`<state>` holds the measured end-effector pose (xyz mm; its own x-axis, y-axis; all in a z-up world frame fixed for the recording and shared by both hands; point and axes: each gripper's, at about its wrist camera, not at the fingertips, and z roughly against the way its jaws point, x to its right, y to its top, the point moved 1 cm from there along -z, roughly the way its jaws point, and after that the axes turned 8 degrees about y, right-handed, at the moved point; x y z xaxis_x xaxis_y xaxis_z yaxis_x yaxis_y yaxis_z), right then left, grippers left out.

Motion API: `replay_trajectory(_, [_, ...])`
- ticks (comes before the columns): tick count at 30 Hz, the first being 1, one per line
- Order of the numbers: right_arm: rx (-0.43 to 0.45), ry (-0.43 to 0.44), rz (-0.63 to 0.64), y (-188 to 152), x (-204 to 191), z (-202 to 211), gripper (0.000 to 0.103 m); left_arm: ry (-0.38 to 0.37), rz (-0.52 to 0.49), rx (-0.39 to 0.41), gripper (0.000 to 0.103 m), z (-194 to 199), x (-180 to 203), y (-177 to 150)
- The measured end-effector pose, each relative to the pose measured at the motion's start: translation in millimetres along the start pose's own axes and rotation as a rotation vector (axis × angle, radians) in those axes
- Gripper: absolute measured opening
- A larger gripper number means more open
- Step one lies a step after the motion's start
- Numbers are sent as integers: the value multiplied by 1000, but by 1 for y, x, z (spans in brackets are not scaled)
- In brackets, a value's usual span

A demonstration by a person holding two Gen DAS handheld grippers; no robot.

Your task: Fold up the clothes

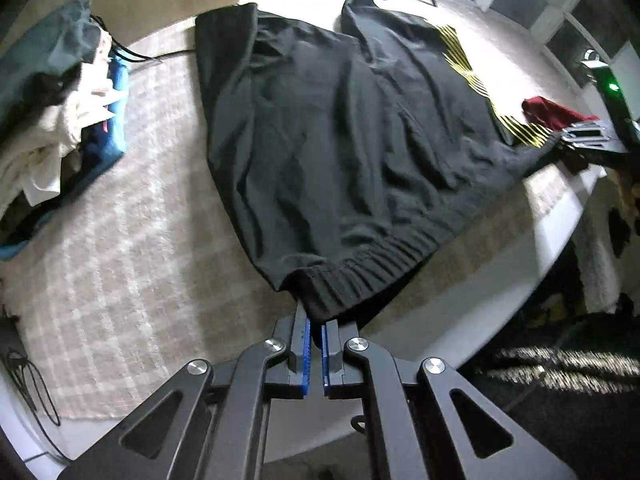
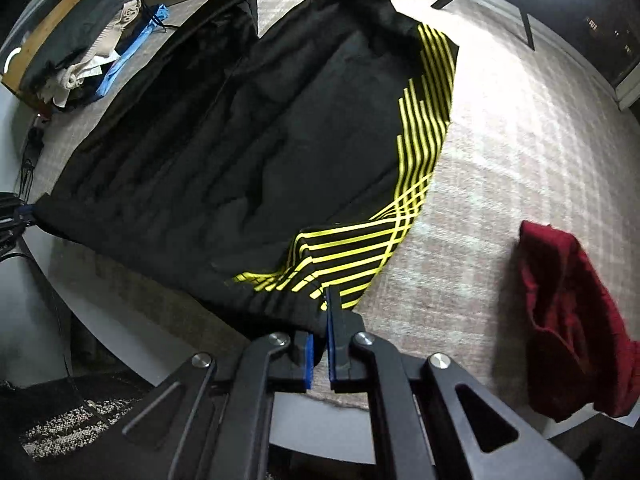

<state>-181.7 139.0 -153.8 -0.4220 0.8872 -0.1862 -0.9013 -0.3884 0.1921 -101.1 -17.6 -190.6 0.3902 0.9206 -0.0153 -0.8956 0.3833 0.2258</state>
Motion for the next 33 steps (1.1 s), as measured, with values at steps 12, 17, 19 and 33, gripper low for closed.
replay_trajectory(12, [-26, 93, 50, 9, 18, 53, 49, 158, -69, -24, 19, 29, -44, 30])
replay_trajectory(17, [189, 15, -52, 89, 66, 77, 60, 150, -106, 123, 30, 13, -28, 147])
replay_trajectory(19, [256, -17, -163, 121, 103, 67, 60, 135, -97, 168, 30, 2, -24, 181])
replay_trajectory(33, [182, 125, -461, 245, 205, -54, 60, -20, -80, 169, 31, -88, 14, 359])
